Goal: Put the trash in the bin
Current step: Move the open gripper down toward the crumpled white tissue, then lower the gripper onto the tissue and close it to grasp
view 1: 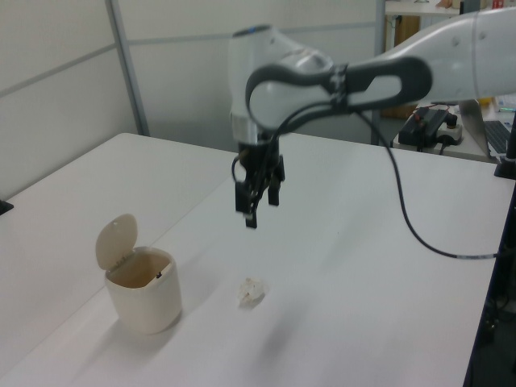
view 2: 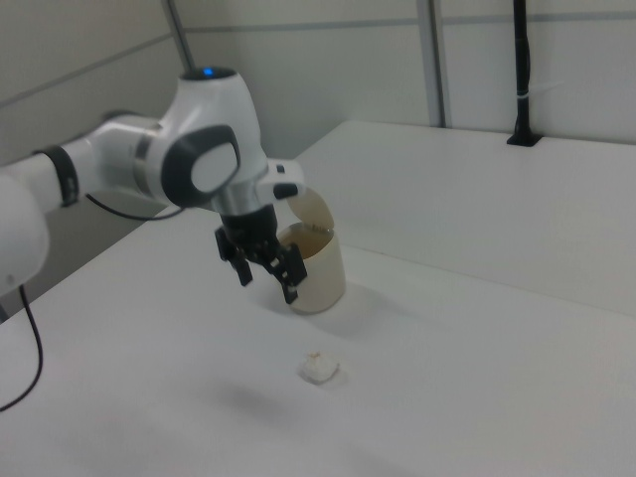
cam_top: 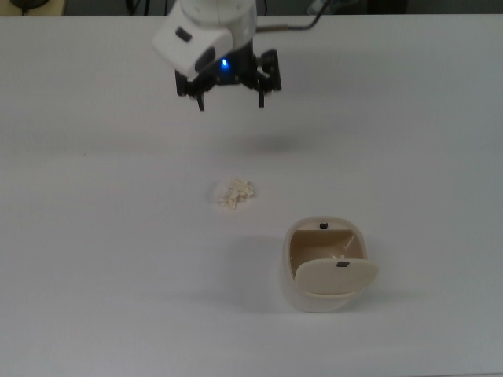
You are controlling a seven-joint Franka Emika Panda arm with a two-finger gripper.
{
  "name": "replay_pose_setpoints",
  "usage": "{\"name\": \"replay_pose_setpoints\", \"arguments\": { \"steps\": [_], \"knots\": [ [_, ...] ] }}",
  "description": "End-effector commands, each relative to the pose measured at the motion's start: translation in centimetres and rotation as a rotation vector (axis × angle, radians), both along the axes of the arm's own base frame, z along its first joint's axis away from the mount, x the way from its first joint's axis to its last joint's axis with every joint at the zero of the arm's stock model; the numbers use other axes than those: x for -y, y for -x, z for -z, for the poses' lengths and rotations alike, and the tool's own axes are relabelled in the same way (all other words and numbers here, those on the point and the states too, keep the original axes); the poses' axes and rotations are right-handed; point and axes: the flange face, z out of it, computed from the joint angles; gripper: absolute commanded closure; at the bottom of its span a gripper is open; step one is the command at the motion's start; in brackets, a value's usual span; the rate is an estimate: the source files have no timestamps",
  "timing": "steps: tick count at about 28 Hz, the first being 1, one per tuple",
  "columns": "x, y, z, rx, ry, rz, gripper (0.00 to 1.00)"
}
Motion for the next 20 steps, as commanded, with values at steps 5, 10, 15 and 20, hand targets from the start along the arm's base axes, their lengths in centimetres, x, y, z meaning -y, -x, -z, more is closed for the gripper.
{"name": "replay_pose_setpoints", "arguments": {
  "steps": [5,10,15,20],
  "knots": [
    [-1.1,-2.3,5.6,0.001,0.055,0.031,0.00],
    [-0.9,-2.8,7.3,-0.003,0.090,0.029,0.00],
    [-0.8,-3.5,9.2,-0.001,0.116,0.042,0.00],
    [-1.4,-3.4,12.8,-0.005,0.164,0.048,0.00]
  ]
}}
